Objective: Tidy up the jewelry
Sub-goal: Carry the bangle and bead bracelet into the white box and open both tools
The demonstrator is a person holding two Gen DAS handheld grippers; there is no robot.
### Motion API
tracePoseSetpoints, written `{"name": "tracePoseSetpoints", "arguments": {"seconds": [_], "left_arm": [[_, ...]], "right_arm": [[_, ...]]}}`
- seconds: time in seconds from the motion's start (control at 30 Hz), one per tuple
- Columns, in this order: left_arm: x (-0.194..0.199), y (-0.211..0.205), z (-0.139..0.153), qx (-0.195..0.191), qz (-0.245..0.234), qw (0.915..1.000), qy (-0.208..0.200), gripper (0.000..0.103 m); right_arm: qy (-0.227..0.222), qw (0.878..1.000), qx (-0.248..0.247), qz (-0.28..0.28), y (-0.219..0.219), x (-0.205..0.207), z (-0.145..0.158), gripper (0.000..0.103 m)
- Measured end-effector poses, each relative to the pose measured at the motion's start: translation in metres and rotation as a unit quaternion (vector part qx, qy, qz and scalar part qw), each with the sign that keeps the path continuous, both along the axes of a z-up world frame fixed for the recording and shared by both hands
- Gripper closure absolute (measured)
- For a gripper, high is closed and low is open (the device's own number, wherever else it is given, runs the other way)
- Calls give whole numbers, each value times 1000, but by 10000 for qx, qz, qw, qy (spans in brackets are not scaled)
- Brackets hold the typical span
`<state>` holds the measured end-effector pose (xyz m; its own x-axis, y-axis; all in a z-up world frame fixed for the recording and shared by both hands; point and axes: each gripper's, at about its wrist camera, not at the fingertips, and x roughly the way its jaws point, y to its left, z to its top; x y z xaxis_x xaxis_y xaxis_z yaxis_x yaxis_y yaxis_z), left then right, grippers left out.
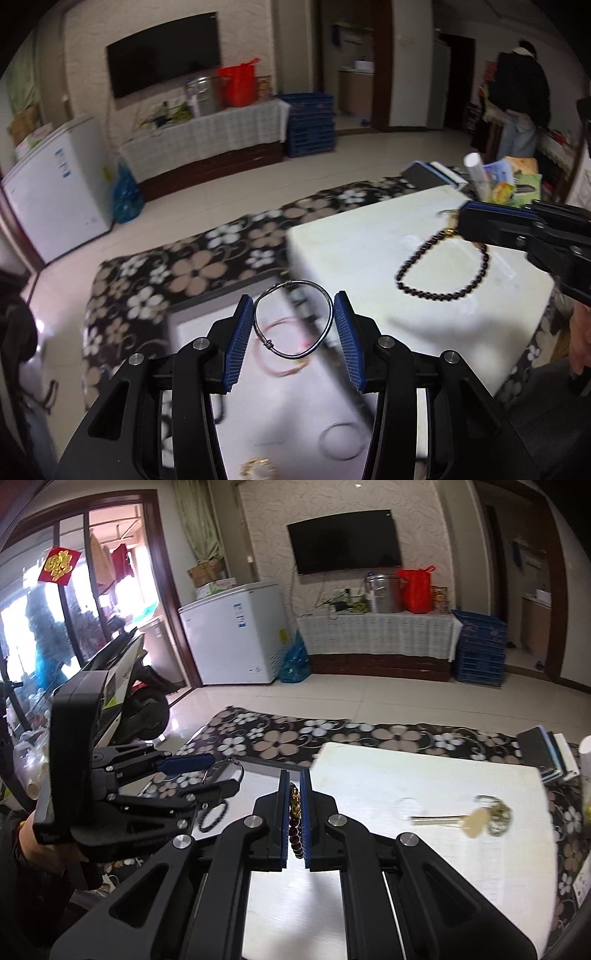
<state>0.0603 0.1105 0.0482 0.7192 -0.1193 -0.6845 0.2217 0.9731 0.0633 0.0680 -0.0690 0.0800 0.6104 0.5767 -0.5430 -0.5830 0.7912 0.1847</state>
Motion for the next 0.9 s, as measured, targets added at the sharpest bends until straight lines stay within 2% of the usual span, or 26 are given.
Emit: {"name": "tracePoseSetpoints", "arguments": {"seconds": [0.2, 0.33, 0.47, 0.6, 0.77, 0.9], "left_arm": [[9, 59, -22, -79, 579, 9981, 202, 56], [26, 84, -50, -62, 816, 9959, 383, 56], [46, 95, -78, 55, 909, 9943, 557, 56], [60, 100, -93, -94, 903, 9937, 660, 56], [74, 91, -114, 160, 837, 9927, 858, 56], [81, 93, -123, 193, 889, 9915, 935, 56]], "right_arm": [[137, 9993, -95, 347, 43, -10, -12, 97], [320, 9976, -277, 544, 66, -19, -28, 97], [577, 9954, -362, 669, 85, -27, -46, 98], [696, 9928, -529, 820, 104, -38, -62, 98], [893, 9865, -832, 1096, 127, -51, -85, 98], [967, 9807, -1035, 1346, 142, -64, -100, 98]]}}
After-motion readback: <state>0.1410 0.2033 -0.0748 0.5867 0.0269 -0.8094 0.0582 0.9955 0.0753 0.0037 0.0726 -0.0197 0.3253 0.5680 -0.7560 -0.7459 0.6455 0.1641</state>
